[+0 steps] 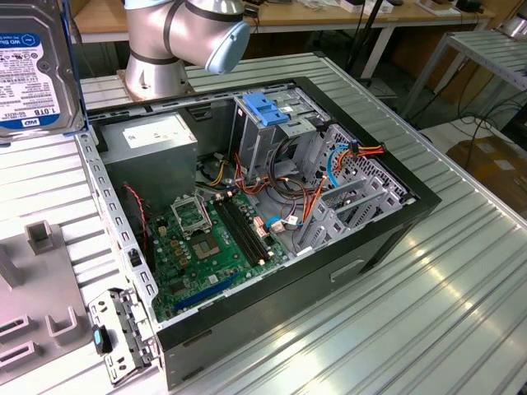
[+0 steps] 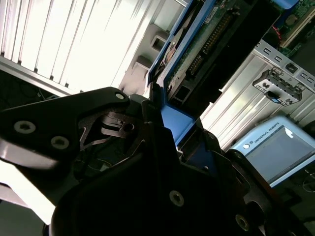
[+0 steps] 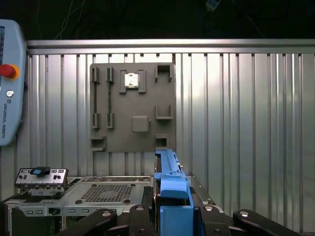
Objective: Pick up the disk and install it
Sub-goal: 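Pick up the disk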
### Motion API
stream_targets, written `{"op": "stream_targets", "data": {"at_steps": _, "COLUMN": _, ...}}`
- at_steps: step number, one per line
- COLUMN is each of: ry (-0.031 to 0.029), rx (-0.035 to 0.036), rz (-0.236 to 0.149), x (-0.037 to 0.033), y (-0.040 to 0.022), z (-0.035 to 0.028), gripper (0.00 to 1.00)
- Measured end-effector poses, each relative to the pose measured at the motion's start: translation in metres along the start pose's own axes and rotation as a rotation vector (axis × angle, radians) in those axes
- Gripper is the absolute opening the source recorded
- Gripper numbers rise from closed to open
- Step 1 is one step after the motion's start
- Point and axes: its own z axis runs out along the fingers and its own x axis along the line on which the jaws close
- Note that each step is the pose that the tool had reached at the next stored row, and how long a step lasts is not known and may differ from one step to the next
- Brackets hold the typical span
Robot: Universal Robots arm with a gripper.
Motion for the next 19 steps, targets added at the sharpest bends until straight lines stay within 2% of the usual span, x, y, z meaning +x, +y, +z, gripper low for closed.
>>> {"op": "stream_targets", "data": {"at_steps": 12, "ry": 0.0003, "rx": 0.0, "rz": 0.0, "x": 0.0048, "y": -0.002, "z": 0.0002, "gripper": 0.37}}
{"op": "stream_targets", "data": {"at_steps": 17, "ry": 0.0015, "rx": 0.0, "rz": 0.0, "x": 0.0051, "y": -0.0058, "z": 0.0004, "gripper": 0.37}}
{"op": "stream_targets", "data": {"at_steps": 19, "ry": 0.0024, "rx": 0.0, "rz": 0.0, "x": 0.0052, "y": -0.0091, "z": 0.0006, "gripper": 0.37}}
